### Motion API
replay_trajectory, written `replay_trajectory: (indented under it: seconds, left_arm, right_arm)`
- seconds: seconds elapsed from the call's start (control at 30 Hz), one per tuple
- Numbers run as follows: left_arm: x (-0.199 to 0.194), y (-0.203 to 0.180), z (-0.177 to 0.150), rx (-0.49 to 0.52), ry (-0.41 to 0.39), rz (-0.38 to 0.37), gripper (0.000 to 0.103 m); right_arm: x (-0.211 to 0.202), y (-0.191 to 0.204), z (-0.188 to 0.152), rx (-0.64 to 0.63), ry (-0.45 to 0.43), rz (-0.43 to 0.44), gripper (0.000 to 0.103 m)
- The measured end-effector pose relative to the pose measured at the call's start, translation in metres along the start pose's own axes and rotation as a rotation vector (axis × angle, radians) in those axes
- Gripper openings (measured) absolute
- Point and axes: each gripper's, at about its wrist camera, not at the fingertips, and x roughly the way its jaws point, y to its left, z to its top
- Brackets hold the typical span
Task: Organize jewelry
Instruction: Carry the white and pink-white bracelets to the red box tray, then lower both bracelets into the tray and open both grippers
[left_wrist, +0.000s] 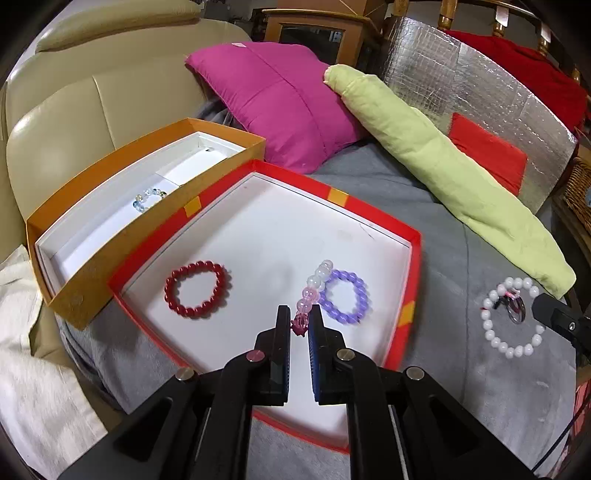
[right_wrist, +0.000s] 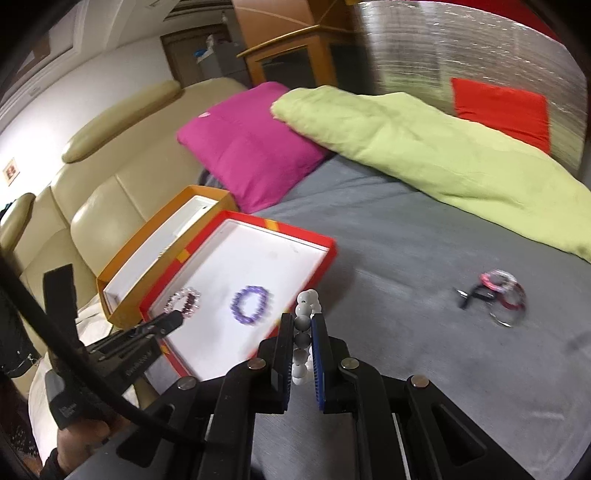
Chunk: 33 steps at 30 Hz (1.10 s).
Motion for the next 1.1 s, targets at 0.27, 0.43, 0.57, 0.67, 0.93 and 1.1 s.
replay_trajectory:
  seconds: [0.27, 0.43, 0.57, 0.67, 0.93, 1.1]
  left_arm:
    - [0.023, 0.015, 0.026, -0.001, 0.013, -0.023, 0.009]
    - [0.044, 0.024, 0.046, 0.01, 0.032, -0.043, 0.009]
    - [0.06, 0.029, 0.061, 0.016, 0.041, -0.046, 0.009]
    - [0.072, 0.032, 0.069, 0.025, 0.051, -0.03, 0.009]
    - [0.099, 0.039, 0.072, 0.029, 0.095, 0.034, 0.009]
    - [0.112, 0.044, 0.071, 0.024, 0.126, 0.066, 0.009]
  right_arm:
    - [0.047, 0.036, 0.023, -0.027, 0.037, 0.075, 0.01]
    - [0.08, 0.047, 0.039, -0.026, 0.057, 0.096, 0.01]
    - [0.106, 0.042, 0.051, 0.0, 0.075, 0.105, 0.011]
    - [0.125, 0.035, 0.056, 0.035, 0.096, 0.118, 0.011]
    - [0.162, 0.03, 0.06, 0.037, 0.144, 0.092, 0.011]
    - [0.175, 0.026, 0.06, 0.023, 0.165, 0.05, 0.01]
